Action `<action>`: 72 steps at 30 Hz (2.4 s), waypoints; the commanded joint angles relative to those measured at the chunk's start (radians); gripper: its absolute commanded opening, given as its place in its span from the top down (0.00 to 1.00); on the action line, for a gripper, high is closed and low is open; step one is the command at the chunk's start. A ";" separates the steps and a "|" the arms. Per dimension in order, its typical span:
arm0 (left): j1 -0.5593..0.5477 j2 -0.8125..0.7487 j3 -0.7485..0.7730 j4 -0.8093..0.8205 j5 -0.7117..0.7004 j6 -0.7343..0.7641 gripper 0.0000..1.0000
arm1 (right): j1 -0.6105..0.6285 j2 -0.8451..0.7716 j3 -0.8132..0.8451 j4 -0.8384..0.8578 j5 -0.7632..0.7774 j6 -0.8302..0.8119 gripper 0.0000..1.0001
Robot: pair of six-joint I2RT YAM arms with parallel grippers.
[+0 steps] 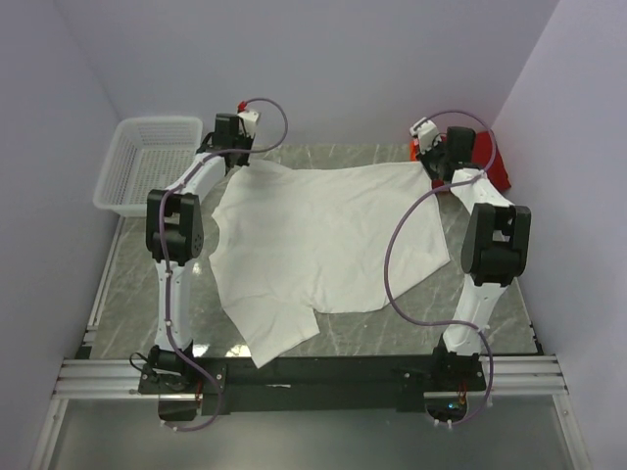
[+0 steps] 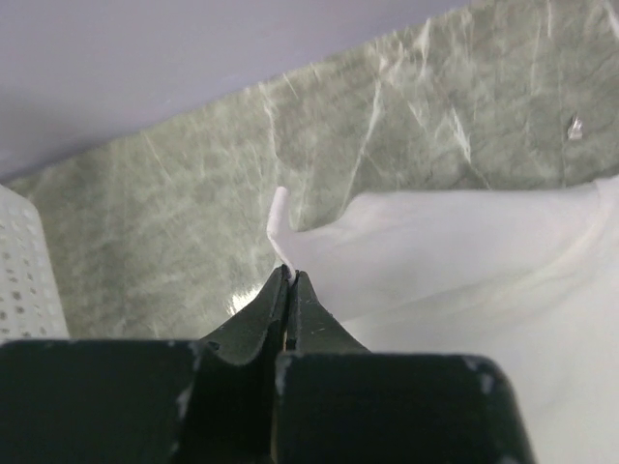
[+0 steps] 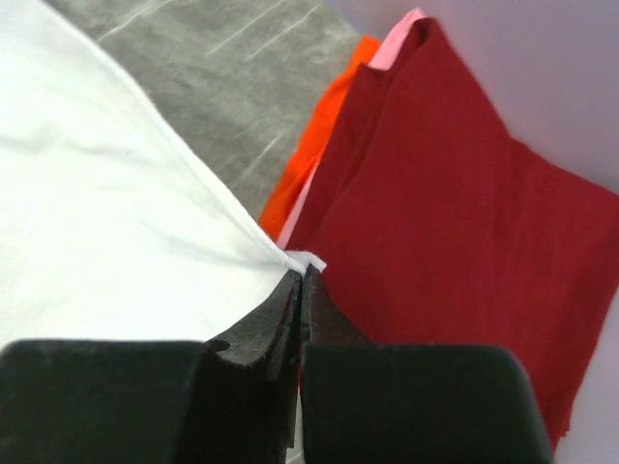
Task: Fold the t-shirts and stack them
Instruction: Flatten the tshirt out, then fold the tshirt
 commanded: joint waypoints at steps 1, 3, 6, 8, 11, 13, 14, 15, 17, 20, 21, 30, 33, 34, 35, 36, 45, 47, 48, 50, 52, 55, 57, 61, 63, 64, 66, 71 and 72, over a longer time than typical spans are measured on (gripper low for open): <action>-0.005 -0.080 -0.039 0.024 0.022 -0.031 0.99 | -0.007 -0.007 0.049 -0.058 -0.034 -0.018 1.00; -0.003 -0.097 -0.051 0.009 0.029 -0.050 0.99 | -0.010 -0.013 0.052 -0.075 -0.040 -0.023 1.00; -0.005 -0.163 -0.118 0.001 0.032 -0.084 0.99 | -0.021 -0.033 0.044 -0.082 -0.047 -0.023 1.00; -0.009 -0.235 -0.190 -0.010 0.047 -0.102 0.99 | -0.031 -0.043 0.044 -0.092 -0.052 -0.029 1.00; -0.035 -0.338 -0.293 -0.021 0.018 -0.131 0.99 | -0.050 -0.052 0.055 -0.122 -0.072 -0.044 1.00; -0.054 -0.413 -0.338 -0.041 0.003 -0.153 0.99 | -0.062 -0.059 0.056 -0.141 -0.093 -0.050 1.00; -0.072 -0.435 -0.378 -0.054 -0.032 -0.200 0.99 | -0.067 -0.063 0.058 -0.147 -0.104 -0.059 1.00; -0.085 -0.476 -0.398 -0.089 -0.042 -0.215 0.99 | -0.073 -0.062 0.064 -0.165 -0.113 -0.064 1.00; -0.123 -0.516 -0.463 -0.125 -0.063 -0.260 0.99 | -0.077 -0.056 0.072 -0.188 -0.127 -0.081 1.00; -0.181 -0.590 -0.556 -0.195 -0.085 -0.344 0.99 | -0.083 -0.043 0.085 -0.222 -0.132 -0.098 1.00; -0.198 -0.623 -0.579 -0.208 -0.099 -0.367 0.99 | -0.085 -0.043 0.085 -0.231 -0.130 -0.102 1.00; -0.270 -0.604 -0.706 -0.314 -0.203 -0.528 0.99 | -0.099 -0.020 0.038 -0.254 -0.117 -0.187 1.00; -0.249 -0.588 -0.712 -0.320 -0.179 -0.530 0.99 | -0.100 -0.007 0.030 -0.254 -0.098 -0.210 1.00; -0.243 -0.588 -0.714 -0.317 -0.182 -0.518 0.99 | -0.102 0.000 0.033 -0.253 -0.094 -0.216 1.00; -0.235 -0.590 -0.709 -0.317 -0.186 -0.512 0.99 | -0.103 0.004 0.035 -0.253 -0.091 -0.218 1.00; -0.229 -0.596 -0.705 -0.314 -0.189 -0.506 0.99 | -0.106 0.007 0.042 -0.254 -0.087 -0.219 1.00; -0.201 -0.686 -0.673 -0.314 -0.148 -0.397 0.99 | -0.139 -0.010 0.070 -0.303 -0.117 -0.225 1.00; -0.204 -0.691 -0.685 -0.321 -0.154 -0.381 0.99 | -0.139 -0.023 0.027 -0.297 -0.115 -0.247 1.00; -0.204 -0.690 -0.689 -0.323 -0.154 -0.377 0.99 | -0.139 -0.029 0.015 -0.296 -0.114 -0.248 1.00; -0.206 -0.693 -0.706 -0.327 -0.145 -0.367 0.99 | -0.137 -0.031 -0.002 -0.305 -0.112 -0.264 1.00; -0.212 -0.693 -0.722 -0.327 -0.140 -0.360 0.99 | -0.136 -0.026 -0.017 -0.314 -0.106 -0.273 1.00; -0.224 -0.687 -0.737 -0.328 -0.137 -0.349 0.99 | -0.136 -0.022 -0.037 -0.316 -0.091 -0.285 1.00; -0.229 -0.673 -0.740 -0.327 -0.128 -0.341 0.99 | -0.134 -0.010 -0.036 -0.317 -0.075 -0.288 1.00; -0.232 -0.634 -0.703 -0.376 -0.105 -0.328 0.77 | -0.125 0.027 0.021 -0.378 -0.029 -0.267 0.89; -0.227 -0.647 -0.699 -0.404 -0.100 -0.314 0.68 | -0.125 0.032 0.058 -0.415 -0.009 -0.238 0.77; -0.212 -0.660 -0.708 -0.406 -0.070 -0.306 0.59 | -0.126 0.029 0.065 -0.424 0.015 -0.227 0.73; -0.194 -0.717 -0.725 -0.407 -0.038 -0.286 0.51 | -0.128 -0.002 0.067 -0.452 0.028 -0.204 0.56; -0.161 -0.791 -0.777 -0.419 0.065 -0.220 0.21 | -0.128 -0.074 0.056 -0.533 0.020 -0.167 0.29; -0.157 -0.785 -0.778 -0.427 0.082 -0.207 0.22 | -0.128 -0.091 0.056 -0.547 0.014 -0.158 0.29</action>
